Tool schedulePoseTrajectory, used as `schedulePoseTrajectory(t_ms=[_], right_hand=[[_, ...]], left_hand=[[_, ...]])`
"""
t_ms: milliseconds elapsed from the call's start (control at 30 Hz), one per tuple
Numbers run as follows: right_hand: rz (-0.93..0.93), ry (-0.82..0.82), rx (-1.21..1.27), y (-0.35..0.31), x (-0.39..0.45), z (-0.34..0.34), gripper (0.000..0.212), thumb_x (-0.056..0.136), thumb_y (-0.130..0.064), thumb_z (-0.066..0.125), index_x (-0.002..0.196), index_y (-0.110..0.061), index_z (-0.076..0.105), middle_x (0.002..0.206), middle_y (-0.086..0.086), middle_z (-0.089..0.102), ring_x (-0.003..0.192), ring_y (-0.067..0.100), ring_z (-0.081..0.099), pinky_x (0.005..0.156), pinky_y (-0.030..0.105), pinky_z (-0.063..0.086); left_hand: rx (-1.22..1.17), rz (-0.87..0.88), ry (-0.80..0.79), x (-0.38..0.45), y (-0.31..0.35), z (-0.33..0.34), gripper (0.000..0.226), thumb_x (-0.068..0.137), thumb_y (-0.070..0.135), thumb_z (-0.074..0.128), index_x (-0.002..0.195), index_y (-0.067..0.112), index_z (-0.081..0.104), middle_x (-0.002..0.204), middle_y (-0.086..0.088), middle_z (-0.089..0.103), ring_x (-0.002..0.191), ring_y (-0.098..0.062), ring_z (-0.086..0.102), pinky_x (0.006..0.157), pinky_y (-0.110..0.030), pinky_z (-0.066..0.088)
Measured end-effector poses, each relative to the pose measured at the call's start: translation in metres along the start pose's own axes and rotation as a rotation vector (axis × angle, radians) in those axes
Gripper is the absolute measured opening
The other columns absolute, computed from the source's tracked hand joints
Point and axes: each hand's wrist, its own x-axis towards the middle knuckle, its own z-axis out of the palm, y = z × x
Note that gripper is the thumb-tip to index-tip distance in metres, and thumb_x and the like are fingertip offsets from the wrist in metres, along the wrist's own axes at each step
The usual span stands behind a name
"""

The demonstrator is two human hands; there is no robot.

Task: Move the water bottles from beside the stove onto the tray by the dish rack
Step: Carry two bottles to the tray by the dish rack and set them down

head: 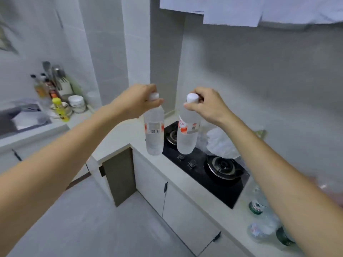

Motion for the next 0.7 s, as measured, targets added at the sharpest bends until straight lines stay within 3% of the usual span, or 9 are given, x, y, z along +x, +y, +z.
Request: schedulePoseTrajectory(t_ms=[100,200,300,433,533,633,700], right_hand=[[-0.054,-0.088,0.05,-0.042,0.039,0.069,0.017,0.086,-0.024,0.078,0.081,-0.024,0.062,0.074,-0.011,0.057,0.066,0.006,0.049,0.061,0.021,0.038],[-0.12,-0.146,0.097,-0.083,0.079,0.138,0.014,0.084,-0.023,0.079,0.085,-0.02,0.065,0.079,-0.005,0.061,0.068,0.01,0.051,0.064,0.026,0.041],[-0.182,-0.2,0.156,-0.128,0.115,0.204,0.009,0.081,-0.02,0.076,0.085,-0.02,0.068,0.08,-0.004,0.065,0.068,0.007,0.053,0.066,0.025,0.043],[-0.283,-0.281,0.203,-0.19,0.166,0.289,0.009,0.078,-0.016,0.074,0.079,-0.018,0.065,0.071,-0.004,0.06,0.06,0.003,0.046,0.061,0.021,0.039],[-0.362,-0.367,0.241,-0.229,0.203,0.352,0.011,0.079,-0.011,0.074,0.078,-0.017,0.065,0.068,-0.008,0.056,0.056,-0.001,0.046,0.057,0.016,0.037],[-0.441,-0.443,0.273,-0.26,0.239,0.416,0.011,0.077,-0.015,0.072,0.078,-0.023,0.066,0.073,-0.008,0.062,0.06,0.0,0.05,0.059,0.017,0.04],[-0.519,-0.507,0.288,-0.283,0.264,0.46,0.007,0.076,-0.02,0.072,0.081,-0.023,0.067,0.079,-0.006,0.066,0.066,0.004,0.054,0.063,0.024,0.045]], left_hand=[[0.039,-0.06,0.006,-0.024,-0.076,-0.032,0.036,0.099,0.049,0.056,0.099,0.014,0.057,0.084,-0.006,0.063,0.061,-0.026,0.064,0.056,-0.046,0.057],[0.087,-0.104,-0.003,-0.049,-0.143,-0.063,0.031,0.1,0.045,0.057,0.108,0.015,0.058,0.087,-0.001,0.062,0.066,-0.015,0.058,0.061,-0.041,0.056],[0.132,-0.159,-0.003,-0.076,-0.204,-0.093,0.021,0.101,0.042,0.057,0.104,0.022,0.052,0.085,0.001,0.06,0.066,-0.011,0.056,0.059,-0.037,0.053],[0.135,-0.327,0.015,-0.11,-0.283,-0.129,0.024,0.101,0.041,0.055,0.095,0.018,0.05,0.087,-0.001,0.059,0.071,-0.019,0.058,0.062,-0.045,0.056],[0.111,-0.44,0.027,-0.135,-0.342,-0.148,0.027,0.101,0.042,0.055,0.102,0.015,0.055,0.091,-0.003,0.06,0.069,-0.022,0.062,0.056,-0.045,0.059],[0.156,-0.533,0.029,-0.155,-0.398,-0.163,0.024,0.102,0.042,0.055,0.101,0.018,0.053,0.09,0.002,0.058,0.069,-0.015,0.059,0.055,-0.039,0.057],[0.139,-0.615,0.017,-0.169,-0.438,-0.174,0.02,0.101,0.045,0.056,0.092,0.027,0.05,0.086,0.003,0.057,0.067,-0.021,0.064,0.053,-0.043,0.059]])
